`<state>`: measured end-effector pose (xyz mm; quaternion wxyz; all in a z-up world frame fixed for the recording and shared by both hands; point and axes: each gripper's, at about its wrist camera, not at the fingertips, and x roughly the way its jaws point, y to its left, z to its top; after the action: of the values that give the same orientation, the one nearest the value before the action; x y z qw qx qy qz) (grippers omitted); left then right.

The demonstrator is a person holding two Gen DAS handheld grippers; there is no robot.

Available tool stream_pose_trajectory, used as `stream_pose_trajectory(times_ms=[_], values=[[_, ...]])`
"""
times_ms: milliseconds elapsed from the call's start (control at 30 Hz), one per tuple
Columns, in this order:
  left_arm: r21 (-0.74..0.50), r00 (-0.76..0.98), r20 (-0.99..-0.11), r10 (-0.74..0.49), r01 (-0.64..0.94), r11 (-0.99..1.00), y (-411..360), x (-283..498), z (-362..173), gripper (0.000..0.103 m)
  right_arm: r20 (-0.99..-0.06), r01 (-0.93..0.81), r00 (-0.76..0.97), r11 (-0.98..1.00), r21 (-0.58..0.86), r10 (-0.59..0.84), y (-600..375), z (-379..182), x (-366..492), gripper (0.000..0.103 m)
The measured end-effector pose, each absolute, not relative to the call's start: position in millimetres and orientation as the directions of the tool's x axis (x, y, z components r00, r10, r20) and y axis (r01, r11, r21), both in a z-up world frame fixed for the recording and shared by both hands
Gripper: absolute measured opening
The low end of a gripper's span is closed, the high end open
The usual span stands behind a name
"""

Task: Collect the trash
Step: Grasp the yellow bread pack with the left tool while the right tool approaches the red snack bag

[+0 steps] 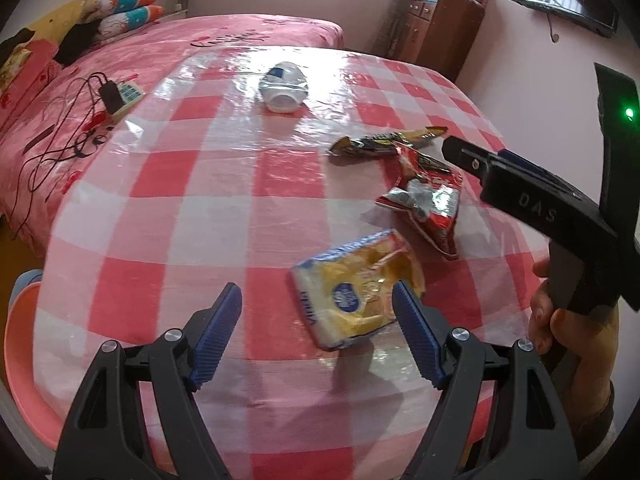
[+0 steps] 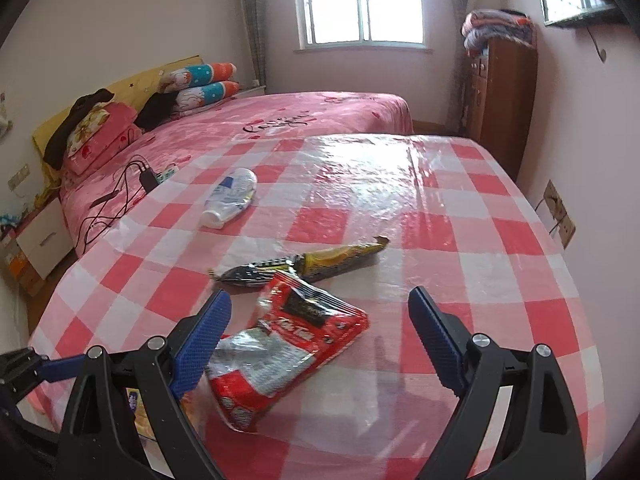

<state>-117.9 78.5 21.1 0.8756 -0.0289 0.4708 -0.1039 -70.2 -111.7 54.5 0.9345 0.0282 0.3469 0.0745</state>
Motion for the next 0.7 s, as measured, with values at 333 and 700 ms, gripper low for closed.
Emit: stream_pose_trajectory(times_ms=[333, 700], values=[[-0.116, 0.515, -0.827, -0.224, 0.233, 0.966, 49.5, -120.8, 16.7, 0.078, -0.682, -0.042, 0.698, 0.962, 0.269, 0.221, -169.5, 45.9, -55.5, 0.089], [-0.09, 0.514, -0.837, -0.187, 0.208, 0.974, 39.4, -107.2, 8.8, 0.079, -0.718, -0.168, 0.608, 0.938, 0.302, 0.339, -141.4, 35.6, -53.6, 0.089]])
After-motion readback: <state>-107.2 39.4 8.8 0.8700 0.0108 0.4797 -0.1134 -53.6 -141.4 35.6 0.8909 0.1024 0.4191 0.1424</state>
